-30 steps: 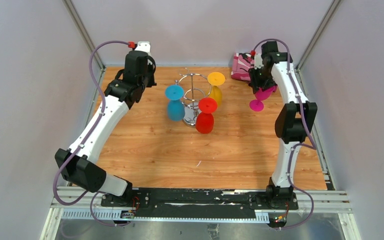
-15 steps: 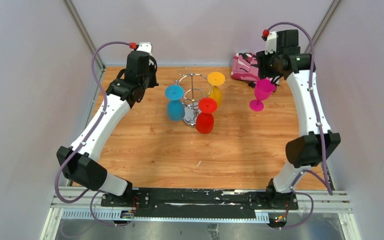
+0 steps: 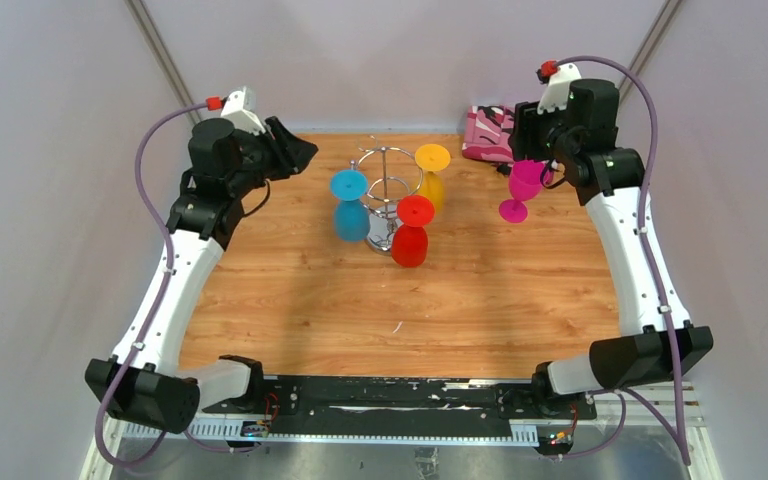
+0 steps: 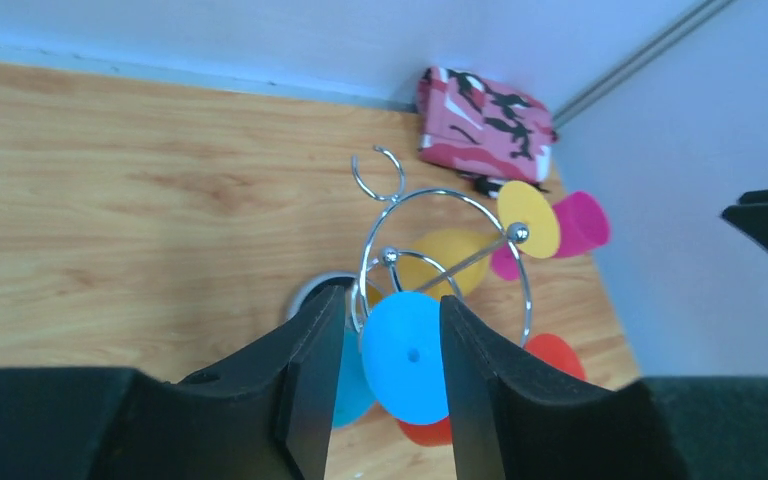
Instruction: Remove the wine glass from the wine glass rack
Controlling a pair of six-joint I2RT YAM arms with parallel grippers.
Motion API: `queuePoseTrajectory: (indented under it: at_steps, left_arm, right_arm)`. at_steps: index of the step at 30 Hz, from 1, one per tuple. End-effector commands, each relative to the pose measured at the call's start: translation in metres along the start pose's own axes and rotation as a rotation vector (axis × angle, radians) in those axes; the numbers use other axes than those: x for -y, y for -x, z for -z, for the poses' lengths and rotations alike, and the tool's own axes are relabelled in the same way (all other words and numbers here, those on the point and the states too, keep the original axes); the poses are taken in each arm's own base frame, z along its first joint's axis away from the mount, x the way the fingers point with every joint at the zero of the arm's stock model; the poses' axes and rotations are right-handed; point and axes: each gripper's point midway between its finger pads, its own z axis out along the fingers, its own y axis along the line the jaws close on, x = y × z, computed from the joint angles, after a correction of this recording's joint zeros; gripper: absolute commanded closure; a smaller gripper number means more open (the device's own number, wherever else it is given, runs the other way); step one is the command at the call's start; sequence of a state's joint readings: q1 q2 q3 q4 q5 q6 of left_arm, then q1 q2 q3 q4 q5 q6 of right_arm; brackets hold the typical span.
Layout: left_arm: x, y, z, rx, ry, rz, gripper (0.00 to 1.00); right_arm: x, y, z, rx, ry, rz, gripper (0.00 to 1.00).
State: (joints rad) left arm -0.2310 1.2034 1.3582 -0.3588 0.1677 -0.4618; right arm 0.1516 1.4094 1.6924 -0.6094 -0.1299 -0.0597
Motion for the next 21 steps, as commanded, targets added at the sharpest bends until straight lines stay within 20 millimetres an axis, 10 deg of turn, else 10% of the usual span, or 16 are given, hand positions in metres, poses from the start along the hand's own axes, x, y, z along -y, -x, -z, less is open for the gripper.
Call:
queuePoseTrajectory:
  at_steps: [1,21]
  left_arm:
    - [0.025,-0.014,0.003,-0.059,-0.272,0.215,0.54]
    - [0.010,-0.070,-0.018,-0.175,-0.394,0.341,0.51]
  right_arm:
    - [-0.012,0.014,0.008,0.075,0.029,-0.015,0.42]
    - [-0.038,0.005,-0.009,0.072,0.171,-0.066,0.41]
